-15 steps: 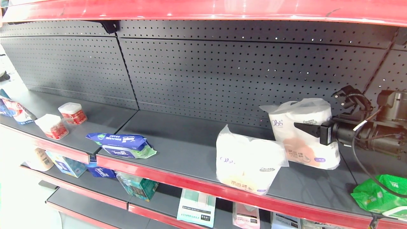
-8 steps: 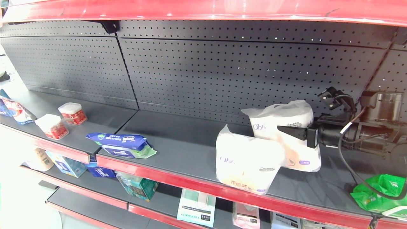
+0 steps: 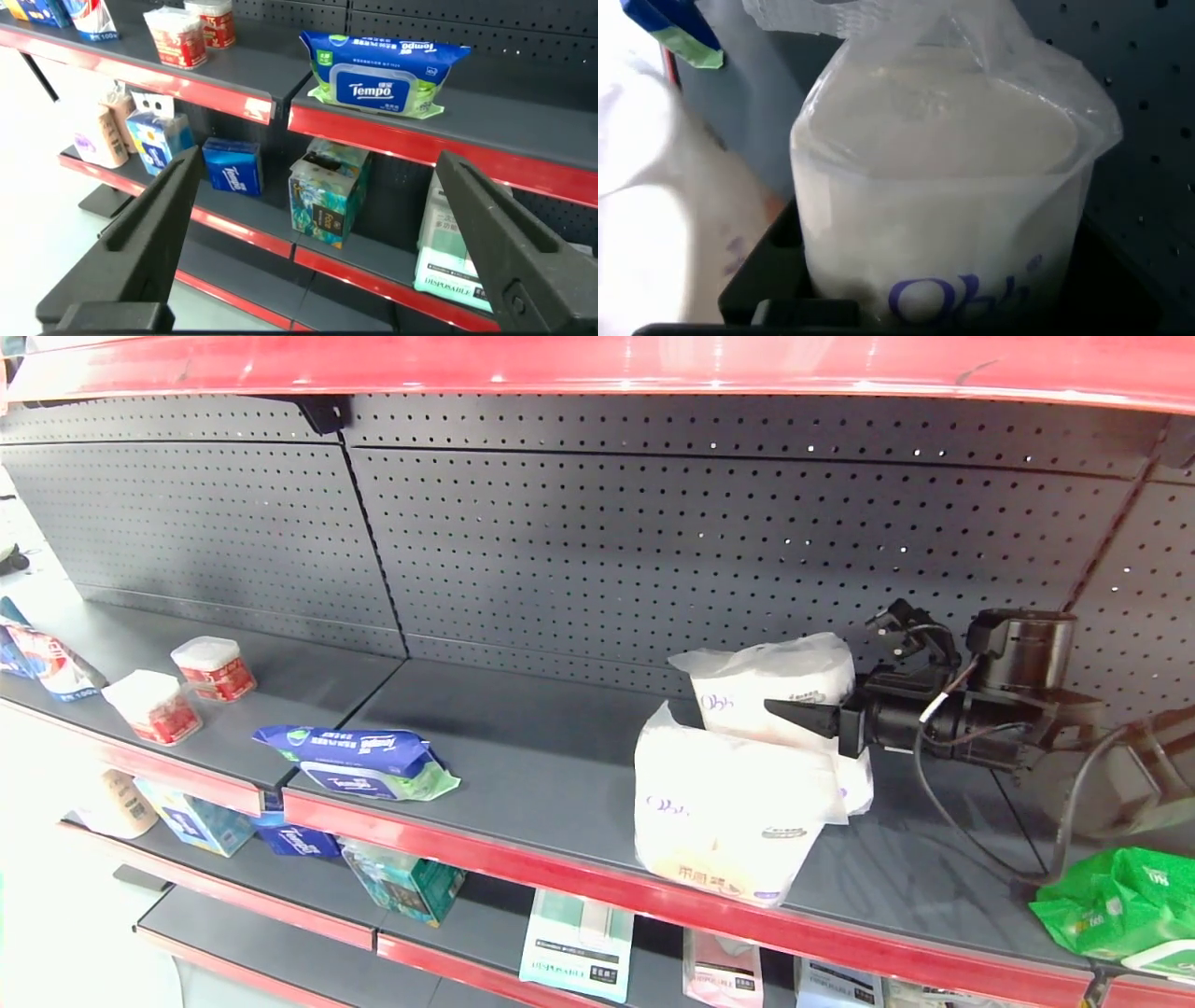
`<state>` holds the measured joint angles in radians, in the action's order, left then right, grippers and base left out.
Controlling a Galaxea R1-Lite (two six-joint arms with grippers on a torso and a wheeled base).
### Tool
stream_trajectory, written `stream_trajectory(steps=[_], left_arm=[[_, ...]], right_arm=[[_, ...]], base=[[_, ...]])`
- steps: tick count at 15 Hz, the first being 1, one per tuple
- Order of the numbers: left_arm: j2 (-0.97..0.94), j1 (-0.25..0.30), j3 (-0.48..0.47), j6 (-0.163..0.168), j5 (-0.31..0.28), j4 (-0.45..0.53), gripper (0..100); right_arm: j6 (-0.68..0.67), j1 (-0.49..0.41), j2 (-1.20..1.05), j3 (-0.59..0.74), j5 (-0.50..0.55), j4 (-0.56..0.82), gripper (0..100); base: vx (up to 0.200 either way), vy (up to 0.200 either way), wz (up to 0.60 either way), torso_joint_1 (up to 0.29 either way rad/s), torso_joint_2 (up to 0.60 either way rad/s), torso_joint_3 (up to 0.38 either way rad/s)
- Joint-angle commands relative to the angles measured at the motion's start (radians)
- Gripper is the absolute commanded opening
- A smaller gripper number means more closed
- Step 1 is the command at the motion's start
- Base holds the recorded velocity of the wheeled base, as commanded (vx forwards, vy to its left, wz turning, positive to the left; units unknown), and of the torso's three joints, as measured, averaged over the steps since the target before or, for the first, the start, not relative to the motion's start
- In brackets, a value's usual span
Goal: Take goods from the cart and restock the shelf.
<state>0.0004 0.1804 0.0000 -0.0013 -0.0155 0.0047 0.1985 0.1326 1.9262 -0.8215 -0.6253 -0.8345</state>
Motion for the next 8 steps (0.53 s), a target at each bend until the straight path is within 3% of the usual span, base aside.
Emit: stream_trajectory(steps=[1,5,8], left_arm=[[0.0,0.001,0.0,0.0,0.0,0.0,100],[0.0,0.001,0.0,0.0,0.0,0.001,100],[0.0,0.001,0.0,0.0,0.0,0.0,100]], right_arm=[[0.006,0.009,0.123,-0.067,-0.014,-0.029,0],[0.062,-0.001,0.194,-0.114,-0.079,-0.031,0],[0.133,-0.067,0.217,-0.133,-0.225,-0.023,0]], base=[[0.0,0.0,0.0,0.0,0.0,0.0],[0.0,0.0,0.0,0.0,0.0,0.0],[0.0,0.0,0.0,0.0,0.0,0.0]])
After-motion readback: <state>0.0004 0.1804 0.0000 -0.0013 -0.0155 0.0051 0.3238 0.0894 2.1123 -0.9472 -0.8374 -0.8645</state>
